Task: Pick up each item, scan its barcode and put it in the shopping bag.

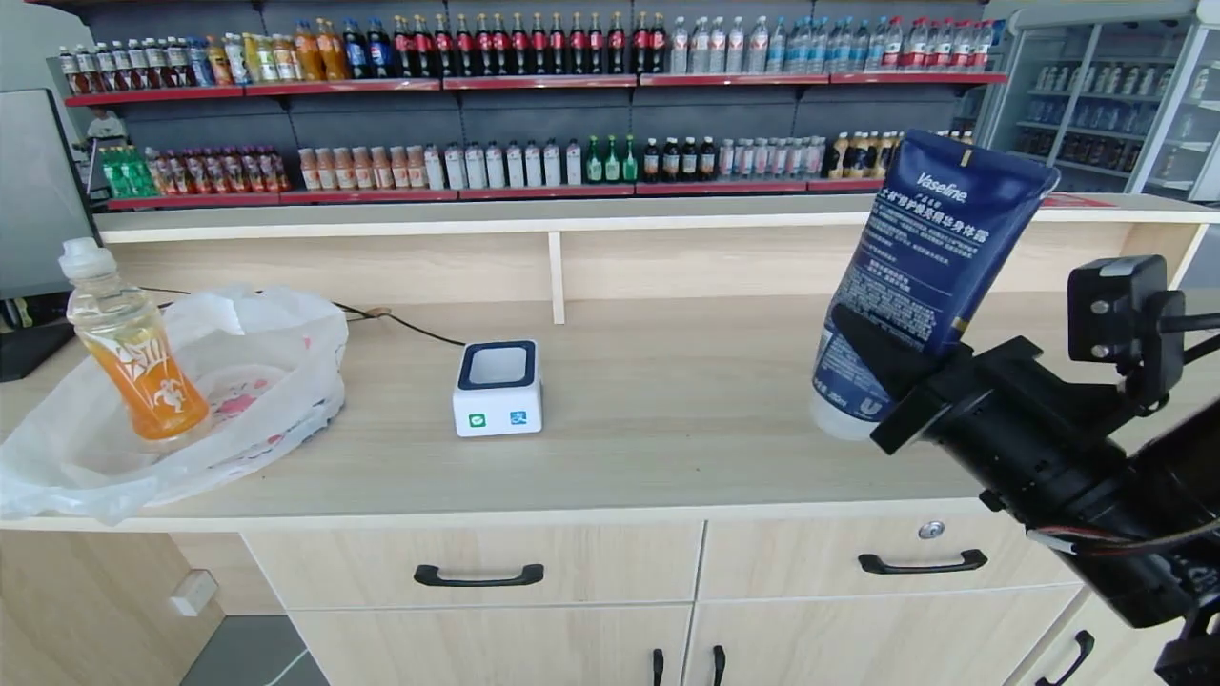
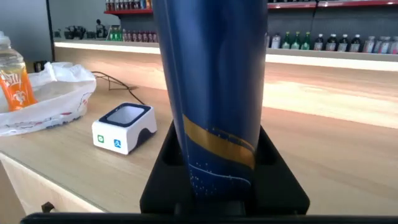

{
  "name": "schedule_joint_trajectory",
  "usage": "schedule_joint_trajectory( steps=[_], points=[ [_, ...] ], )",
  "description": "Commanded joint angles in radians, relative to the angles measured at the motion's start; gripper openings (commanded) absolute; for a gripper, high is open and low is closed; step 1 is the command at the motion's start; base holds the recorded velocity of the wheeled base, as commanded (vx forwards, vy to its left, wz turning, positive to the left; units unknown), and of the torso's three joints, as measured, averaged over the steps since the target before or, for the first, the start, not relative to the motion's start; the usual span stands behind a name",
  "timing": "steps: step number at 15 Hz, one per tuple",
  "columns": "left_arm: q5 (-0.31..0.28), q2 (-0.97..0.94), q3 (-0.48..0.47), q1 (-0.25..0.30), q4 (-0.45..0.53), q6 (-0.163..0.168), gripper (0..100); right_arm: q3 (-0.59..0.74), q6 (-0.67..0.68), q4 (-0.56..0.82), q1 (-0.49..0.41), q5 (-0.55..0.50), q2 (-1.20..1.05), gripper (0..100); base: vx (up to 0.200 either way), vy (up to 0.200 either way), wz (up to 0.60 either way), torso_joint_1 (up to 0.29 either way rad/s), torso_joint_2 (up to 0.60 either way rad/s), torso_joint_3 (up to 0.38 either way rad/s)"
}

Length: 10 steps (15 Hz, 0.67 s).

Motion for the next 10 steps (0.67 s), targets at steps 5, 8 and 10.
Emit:
schedule_joint_trajectory(
  steps=[5, 8, 10],
  points=[
    [0.000, 0.000, 0.000, 0.000, 0.000, 0.001, 100, 0.029, -0.002, -0.013, -0.040, -0.005, -0.007, 0, 0.000, 0.080, 0.00, -0.001, 0.00, 0.002],
    [0.000, 0.000, 0.000, 0.000, 0.000, -0.004, 100, 0.037, -0.006, -0.013, -0.070, -0.005, -0.015, 0, 0.000, 0.200, 0.00, 0.012, 0.01, 0.001],
    [0.000, 0.000, 0.000, 0.000, 0.000, -0.002, 100, 0.037, -0.013, -0.013, -0.085, -0.005, -0.015, 0, 0.000, 0.200, 0.00, 0.005, 0.00, 0.002]
  ],
)
